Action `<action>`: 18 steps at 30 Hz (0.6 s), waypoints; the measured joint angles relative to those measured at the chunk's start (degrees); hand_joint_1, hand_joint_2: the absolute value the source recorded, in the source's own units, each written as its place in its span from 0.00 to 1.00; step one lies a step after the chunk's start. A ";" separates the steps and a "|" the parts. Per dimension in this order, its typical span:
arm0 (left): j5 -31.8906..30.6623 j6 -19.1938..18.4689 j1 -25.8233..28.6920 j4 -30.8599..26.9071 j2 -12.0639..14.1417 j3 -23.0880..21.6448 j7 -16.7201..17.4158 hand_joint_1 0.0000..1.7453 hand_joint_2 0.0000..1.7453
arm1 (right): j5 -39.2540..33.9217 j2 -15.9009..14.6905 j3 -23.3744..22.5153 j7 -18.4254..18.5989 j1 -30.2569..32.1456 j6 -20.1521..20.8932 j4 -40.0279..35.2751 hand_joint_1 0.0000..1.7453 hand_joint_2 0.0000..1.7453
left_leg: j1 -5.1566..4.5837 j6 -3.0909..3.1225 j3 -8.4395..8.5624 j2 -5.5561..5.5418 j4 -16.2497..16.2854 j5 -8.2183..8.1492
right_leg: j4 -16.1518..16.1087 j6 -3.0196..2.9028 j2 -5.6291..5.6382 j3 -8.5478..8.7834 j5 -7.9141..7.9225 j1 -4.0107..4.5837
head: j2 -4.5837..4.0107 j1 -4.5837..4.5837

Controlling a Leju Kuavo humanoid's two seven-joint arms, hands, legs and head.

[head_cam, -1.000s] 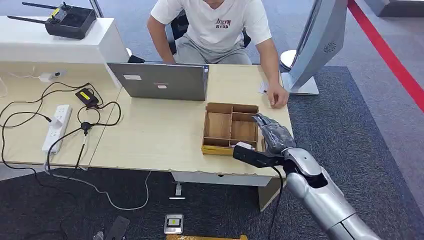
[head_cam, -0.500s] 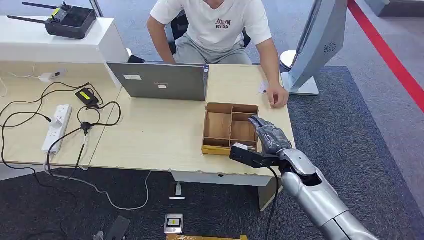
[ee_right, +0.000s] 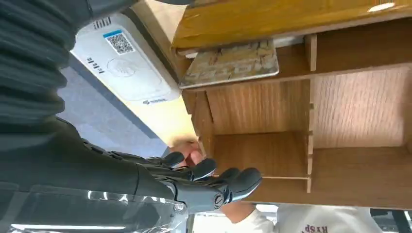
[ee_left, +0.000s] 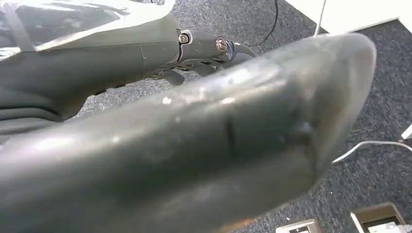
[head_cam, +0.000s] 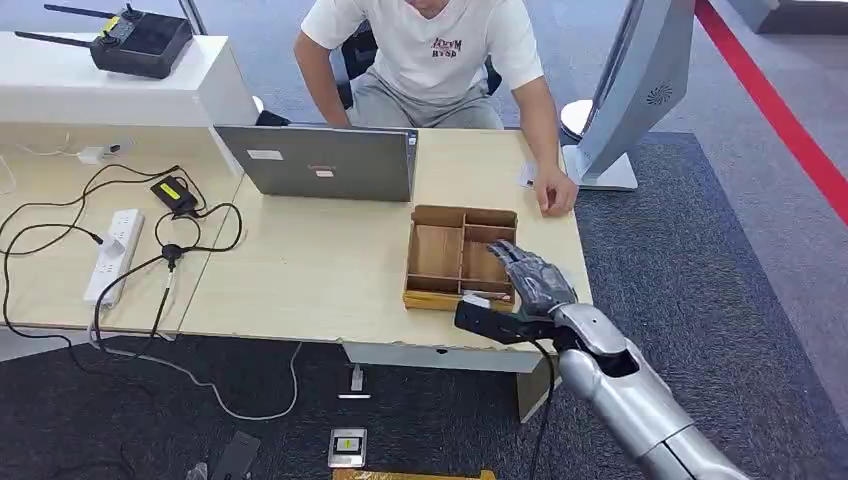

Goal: Pass the card to the sensor for recognition and then transmit it.

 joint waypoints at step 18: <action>0.35 0.00 0.38 0.00 0.07 0.00 -0.17 0.00 0.00 | -0.09 1.86 2.21 -0.33 0.49 -0.68 1.20 0.00 1.00 | 0.00 0.00 0.00 0.00 -0.01 0.00 | 0.00 0.00 0.00 0.00 0.00 0.00 | 0.00 0.00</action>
